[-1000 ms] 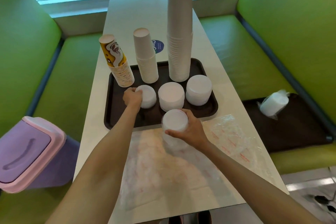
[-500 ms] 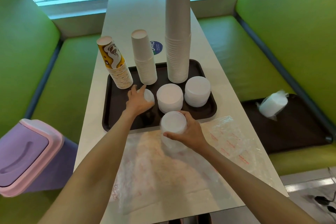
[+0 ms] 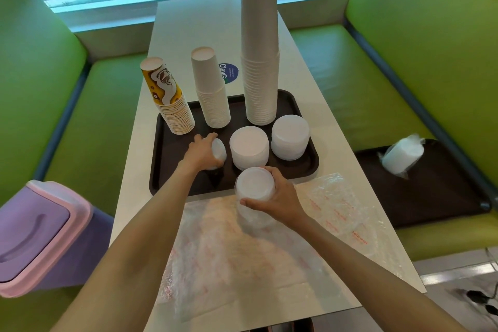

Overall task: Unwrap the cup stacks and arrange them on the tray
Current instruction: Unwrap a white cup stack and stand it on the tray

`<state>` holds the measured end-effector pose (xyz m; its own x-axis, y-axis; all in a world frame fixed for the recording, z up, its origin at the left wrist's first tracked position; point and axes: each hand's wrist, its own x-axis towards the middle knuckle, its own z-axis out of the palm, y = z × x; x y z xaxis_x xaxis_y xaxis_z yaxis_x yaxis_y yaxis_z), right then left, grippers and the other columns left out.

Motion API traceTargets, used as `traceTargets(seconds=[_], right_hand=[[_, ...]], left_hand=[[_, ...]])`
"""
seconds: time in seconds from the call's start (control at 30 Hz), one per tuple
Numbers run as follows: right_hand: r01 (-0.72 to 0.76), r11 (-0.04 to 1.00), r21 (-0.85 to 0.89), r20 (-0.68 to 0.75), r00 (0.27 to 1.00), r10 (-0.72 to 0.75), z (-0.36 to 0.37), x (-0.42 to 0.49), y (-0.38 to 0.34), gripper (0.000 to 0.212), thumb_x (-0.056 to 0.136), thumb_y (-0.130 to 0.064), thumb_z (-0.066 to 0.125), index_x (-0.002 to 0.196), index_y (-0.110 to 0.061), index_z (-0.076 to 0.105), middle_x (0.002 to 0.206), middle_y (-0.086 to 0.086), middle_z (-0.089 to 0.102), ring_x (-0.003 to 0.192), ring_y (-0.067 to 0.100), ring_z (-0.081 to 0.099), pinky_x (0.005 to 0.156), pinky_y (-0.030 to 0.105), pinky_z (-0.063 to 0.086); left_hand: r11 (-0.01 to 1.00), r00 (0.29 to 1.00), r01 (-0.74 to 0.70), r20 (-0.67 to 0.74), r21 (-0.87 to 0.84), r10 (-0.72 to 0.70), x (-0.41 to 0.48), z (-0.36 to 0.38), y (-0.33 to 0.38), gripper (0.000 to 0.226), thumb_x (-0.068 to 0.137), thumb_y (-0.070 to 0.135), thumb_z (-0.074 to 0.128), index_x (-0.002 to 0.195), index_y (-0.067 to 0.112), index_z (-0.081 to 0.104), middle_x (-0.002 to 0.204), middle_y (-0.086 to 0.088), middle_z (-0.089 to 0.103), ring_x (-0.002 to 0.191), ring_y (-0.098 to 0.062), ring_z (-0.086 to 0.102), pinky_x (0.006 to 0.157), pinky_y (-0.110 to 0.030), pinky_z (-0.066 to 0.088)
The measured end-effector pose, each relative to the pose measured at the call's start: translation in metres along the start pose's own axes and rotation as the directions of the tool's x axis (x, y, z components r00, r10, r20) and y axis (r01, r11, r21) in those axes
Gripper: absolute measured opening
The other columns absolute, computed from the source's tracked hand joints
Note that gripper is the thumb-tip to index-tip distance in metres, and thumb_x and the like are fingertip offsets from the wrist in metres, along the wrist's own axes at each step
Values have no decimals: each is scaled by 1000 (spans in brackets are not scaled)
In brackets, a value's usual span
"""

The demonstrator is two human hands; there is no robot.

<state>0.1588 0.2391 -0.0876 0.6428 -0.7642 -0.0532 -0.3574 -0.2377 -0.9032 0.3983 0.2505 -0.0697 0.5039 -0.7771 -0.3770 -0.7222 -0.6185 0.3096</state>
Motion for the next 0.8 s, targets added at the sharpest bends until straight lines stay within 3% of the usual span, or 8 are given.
traceTargets(seconds=[0.2,0.4,0.47,0.53,0.63,0.73,0.8], right_hand=[[-3,1000,-7,1,1000,3,0,1,-1,76,61,-42,88,120,-30,41,115,-14,50,105,3,49,78,1,37],[-8,1000,7,-11,1000,8,0,0,1,78,60,-40,89,122,-24,46,115,-10,55,106,7,52,77,3,40],[-14,1000,14,-9,1000,14,-1,-1,2,78,60,-40,89,123,-24,45,116,-11,54,107,7,52,77,3,39],[-12,1000,10,-1,1000,12,-1,-1,1,80,61,-41,88,126,-23,44,117,-12,52,108,6,50,80,4,39],[-22,1000,-3,9,1000,22,1,-3,1,79,63,-43,86,126,-28,40,119,-14,47,109,4,46,84,6,37],[-9,1000,-11,6,1000,9,0,-5,1,80,61,-45,87,122,-35,35,118,-16,46,107,3,46,78,3,36],[-3,1000,-15,9,1000,3,0,-6,2,83,59,-46,87,122,-35,35,119,-16,47,107,3,47,77,2,37]], left_hand=[[1000,1000,-5,-15,11,5,-4,0,1,92,78,25,75,150,24,18,145,-18,26,132,-40,33,105,-49,38],[998,998,11,-56,-62,-15,-15,-4,3,107,76,31,78,152,22,3,153,-16,14,141,-37,15,112,-53,26],[993,985,7,-168,-118,-27,-25,-6,4,96,81,27,74,152,20,9,155,-15,14,143,-35,15,111,-52,27],[971,941,-40,-336,-237,-44,-39,-6,5,74,86,20,68,147,16,29,152,-13,25,138,-33,30,108,-46,35],[913,873,-161,-486,-375,-46,-67,-3,14,34,89,13,63,122,11,59,125,-10,56,106,-22,59,89,-31,50],[842,902,-194,-429,-503,-48,-98,6,29,17,92,14,60,107,11,66,99,-2,65,84,-11,60,76,-22,51],[772,938,-167,-339,-613,-66,-115,17,37,17,93,16,58,107,10,66,93,-1,65,85,-13,62,80,-30,55]])
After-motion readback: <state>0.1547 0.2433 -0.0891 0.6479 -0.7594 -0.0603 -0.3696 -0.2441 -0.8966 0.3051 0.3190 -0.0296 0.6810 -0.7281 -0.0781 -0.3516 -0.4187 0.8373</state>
